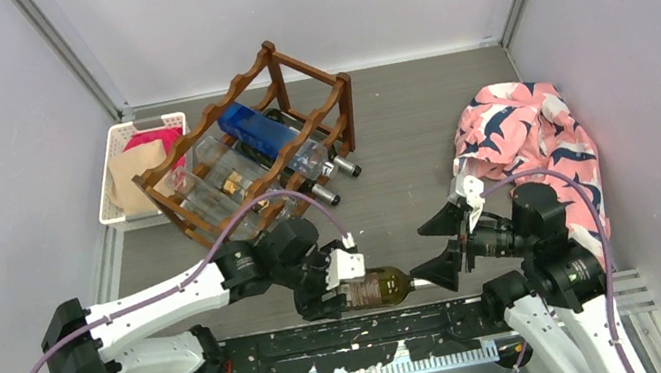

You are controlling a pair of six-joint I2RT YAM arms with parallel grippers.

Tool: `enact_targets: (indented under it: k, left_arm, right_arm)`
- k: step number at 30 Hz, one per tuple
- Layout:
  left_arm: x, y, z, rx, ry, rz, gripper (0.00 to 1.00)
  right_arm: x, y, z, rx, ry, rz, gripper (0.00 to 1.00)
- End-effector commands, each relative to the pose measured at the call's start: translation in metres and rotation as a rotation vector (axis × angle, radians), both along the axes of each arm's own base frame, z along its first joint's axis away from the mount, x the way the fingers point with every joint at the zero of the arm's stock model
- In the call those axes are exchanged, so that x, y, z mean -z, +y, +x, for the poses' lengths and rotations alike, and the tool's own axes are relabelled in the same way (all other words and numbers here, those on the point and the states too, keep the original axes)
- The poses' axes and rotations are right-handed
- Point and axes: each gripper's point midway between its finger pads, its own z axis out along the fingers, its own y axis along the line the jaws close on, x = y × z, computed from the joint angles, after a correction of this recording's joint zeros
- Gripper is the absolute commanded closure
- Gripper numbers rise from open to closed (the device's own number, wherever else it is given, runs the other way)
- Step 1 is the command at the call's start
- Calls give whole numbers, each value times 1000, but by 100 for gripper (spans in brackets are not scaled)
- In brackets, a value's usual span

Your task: Put the wine bottle on the wine rack

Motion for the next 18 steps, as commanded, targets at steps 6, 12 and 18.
enact_targets:
  k: [6,12,18]
  left_arm:
    - [-60,-31,3,81,38,-156,100]
    - [-81,-32,11,71,77,-192,100]
    - [-95,-36,13,95,101,-219,100]
  right_arm:
    - [1,3,-4,-101,-98,-75,0]
    - [2,9,-5,-153,-81,-107,1]
    - [1,17,0,-198,-91,-130,1]
